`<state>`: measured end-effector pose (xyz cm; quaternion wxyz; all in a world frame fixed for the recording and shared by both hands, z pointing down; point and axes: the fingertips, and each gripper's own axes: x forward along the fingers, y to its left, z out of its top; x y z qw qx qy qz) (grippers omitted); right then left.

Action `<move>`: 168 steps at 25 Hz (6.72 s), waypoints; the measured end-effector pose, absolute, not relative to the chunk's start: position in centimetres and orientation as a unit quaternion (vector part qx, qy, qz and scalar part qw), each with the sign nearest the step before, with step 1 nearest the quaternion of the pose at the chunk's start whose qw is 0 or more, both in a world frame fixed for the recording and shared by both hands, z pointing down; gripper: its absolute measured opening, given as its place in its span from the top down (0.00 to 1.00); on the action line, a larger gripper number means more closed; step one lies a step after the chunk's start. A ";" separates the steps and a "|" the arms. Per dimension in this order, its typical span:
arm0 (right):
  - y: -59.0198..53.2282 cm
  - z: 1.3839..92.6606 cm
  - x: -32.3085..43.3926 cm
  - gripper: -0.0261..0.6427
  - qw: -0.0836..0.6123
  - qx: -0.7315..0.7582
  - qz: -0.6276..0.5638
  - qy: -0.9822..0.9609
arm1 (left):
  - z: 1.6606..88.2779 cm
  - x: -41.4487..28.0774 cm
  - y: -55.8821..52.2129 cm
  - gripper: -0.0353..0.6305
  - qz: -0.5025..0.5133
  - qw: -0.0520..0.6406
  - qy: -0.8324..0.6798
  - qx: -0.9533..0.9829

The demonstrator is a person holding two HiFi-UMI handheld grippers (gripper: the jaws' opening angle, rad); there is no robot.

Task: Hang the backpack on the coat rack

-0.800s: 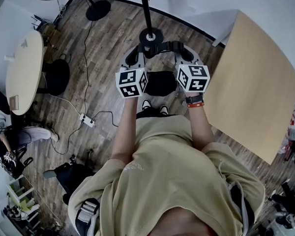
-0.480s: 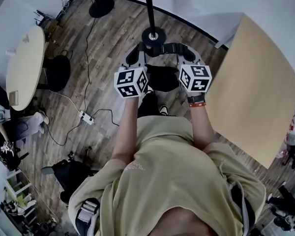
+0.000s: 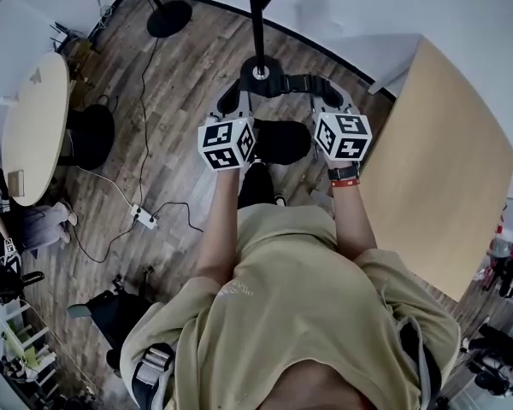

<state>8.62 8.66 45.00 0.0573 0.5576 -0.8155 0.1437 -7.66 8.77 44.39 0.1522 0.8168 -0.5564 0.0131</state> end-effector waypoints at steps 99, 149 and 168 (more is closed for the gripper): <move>-39.2 46.2 4.1 0.94 0.060 0.487 0.206 -0.847 | 44.6 -9.1 -37.1 0.91 0.014 0.172 -0.595 0.785; -37.7 57.0 1.6 0.93 0.140 0.445 0.264 -0.844 | 55.6 -2.5 -35.6 0.91 0.077 0.250 -0.502 0.824; -34.9 55.9 2.7 0.89 0.151 0.463 0.238 -0.840 | 53.8 -2.4 -33.3 0.88 0.079 0.212 -0.510 0.830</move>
